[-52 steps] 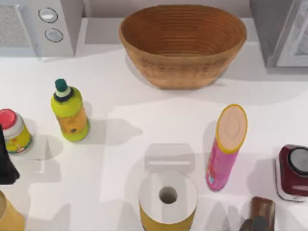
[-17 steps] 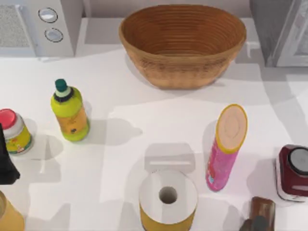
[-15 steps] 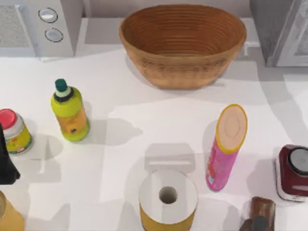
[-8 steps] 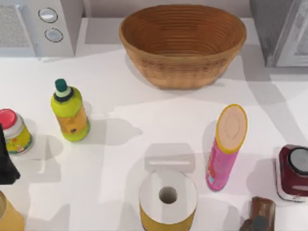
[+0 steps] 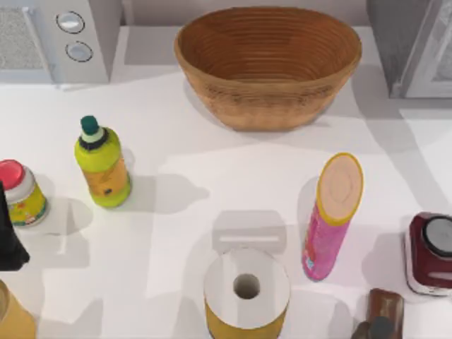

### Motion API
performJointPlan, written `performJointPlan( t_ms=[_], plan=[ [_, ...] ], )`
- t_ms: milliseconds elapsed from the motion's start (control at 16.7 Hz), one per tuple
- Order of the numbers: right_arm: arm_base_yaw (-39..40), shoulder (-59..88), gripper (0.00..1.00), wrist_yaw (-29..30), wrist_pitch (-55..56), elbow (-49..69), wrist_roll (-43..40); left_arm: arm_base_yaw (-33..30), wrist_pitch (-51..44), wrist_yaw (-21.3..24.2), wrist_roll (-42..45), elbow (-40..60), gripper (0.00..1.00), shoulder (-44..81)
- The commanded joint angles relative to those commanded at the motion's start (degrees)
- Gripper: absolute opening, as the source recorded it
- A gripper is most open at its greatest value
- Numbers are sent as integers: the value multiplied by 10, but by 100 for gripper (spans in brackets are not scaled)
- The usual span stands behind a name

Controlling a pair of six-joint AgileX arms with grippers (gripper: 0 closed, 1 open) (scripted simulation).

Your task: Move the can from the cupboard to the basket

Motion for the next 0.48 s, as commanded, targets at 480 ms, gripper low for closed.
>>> performJointPlan(
  t_ms=[480],
  plan=[
    [-15,56,100,-14,1,55,0,0,0,0,0,0,100,0]
  ],
)
